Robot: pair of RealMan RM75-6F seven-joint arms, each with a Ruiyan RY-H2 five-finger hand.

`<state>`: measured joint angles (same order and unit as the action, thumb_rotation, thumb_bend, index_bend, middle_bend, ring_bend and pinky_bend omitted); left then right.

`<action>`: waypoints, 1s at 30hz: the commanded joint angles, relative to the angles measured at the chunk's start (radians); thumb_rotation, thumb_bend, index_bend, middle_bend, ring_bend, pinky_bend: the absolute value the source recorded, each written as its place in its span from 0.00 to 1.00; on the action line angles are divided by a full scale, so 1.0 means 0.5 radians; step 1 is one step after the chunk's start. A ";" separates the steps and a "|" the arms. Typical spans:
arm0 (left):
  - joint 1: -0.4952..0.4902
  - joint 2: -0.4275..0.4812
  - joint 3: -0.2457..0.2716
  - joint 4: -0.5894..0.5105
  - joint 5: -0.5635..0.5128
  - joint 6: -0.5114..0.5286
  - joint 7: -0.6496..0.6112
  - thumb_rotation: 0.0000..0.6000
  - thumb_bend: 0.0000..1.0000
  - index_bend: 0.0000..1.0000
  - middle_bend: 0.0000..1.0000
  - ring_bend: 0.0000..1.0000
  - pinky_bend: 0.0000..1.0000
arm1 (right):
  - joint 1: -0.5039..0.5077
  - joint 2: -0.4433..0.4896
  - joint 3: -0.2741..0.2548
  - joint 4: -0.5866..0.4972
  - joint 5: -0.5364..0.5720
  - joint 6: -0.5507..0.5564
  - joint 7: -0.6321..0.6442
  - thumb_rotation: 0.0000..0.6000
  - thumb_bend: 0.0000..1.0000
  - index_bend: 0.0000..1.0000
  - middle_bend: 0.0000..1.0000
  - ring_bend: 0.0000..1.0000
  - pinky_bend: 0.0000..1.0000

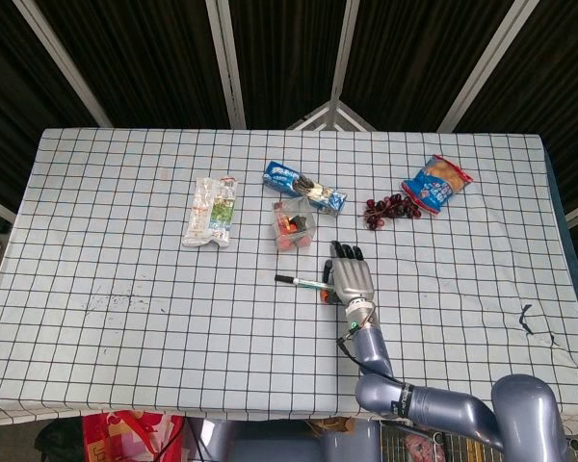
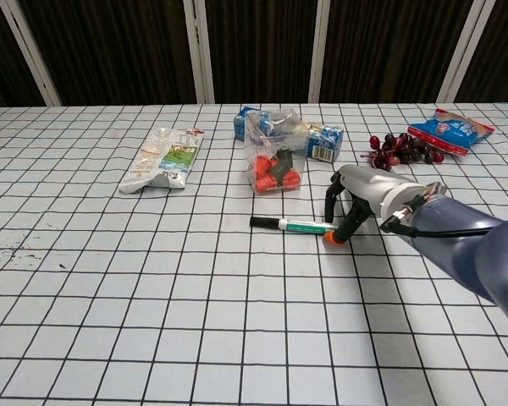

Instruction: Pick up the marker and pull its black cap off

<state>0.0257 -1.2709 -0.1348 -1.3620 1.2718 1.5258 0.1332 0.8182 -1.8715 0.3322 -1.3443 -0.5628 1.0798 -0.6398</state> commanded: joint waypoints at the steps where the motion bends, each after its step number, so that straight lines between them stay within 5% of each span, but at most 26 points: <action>1: 0.000 -0.002 -0.001 0.005 -0.002 -0.002 -0.004 1.00 0.50 0.05 0.00 0.00 0.01 | 0.003 -0.002 0.001 0.003 0.006 -0.001 -0.005 1.00 0.33 0.60 0.07 0.05 0.00; 30: 0.012 -0.027 0.003 0.075 -0.012 -0.018 -0.068 1.00 0.50 0.05 0.00 0.00 0.01 | 0.022 0.017 0.008 -0.033 0.038 0.018 -0.044 1.00 0.33 0.52 0.07 0.05 0.00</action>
<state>0.0314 -1.2843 -0.1333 -1.3251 1.2659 1.5170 0.1001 0.8293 -1.8631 0.3360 -1.3609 -0.5440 1.0891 -0.6621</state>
